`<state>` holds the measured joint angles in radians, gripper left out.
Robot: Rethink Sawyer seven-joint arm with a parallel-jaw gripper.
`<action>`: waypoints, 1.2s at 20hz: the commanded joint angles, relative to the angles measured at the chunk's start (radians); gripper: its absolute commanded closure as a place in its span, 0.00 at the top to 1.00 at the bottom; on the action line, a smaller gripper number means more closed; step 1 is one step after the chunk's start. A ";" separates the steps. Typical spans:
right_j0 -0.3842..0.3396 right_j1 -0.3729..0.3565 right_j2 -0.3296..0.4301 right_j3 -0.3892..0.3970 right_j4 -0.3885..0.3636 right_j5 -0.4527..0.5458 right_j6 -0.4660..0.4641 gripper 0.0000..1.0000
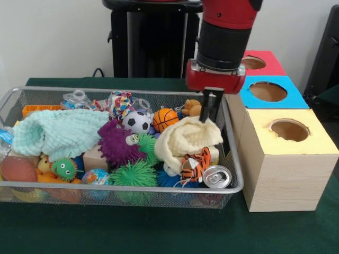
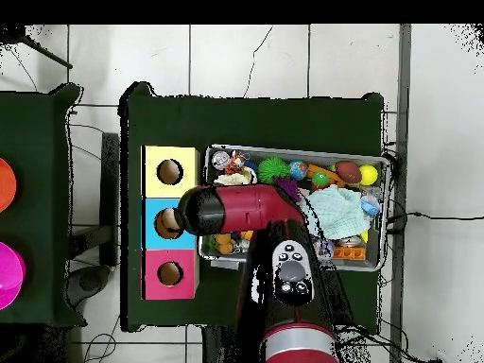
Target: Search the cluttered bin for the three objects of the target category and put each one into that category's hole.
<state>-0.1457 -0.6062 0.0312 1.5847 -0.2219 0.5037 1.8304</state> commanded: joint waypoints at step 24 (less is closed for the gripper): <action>-0.089 -0.010 0.087 -0.046 -0.039 0.157 -0.021 0.00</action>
<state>-0.2420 -0.6237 0.0498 1.5799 -0.2613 0.5109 1.8304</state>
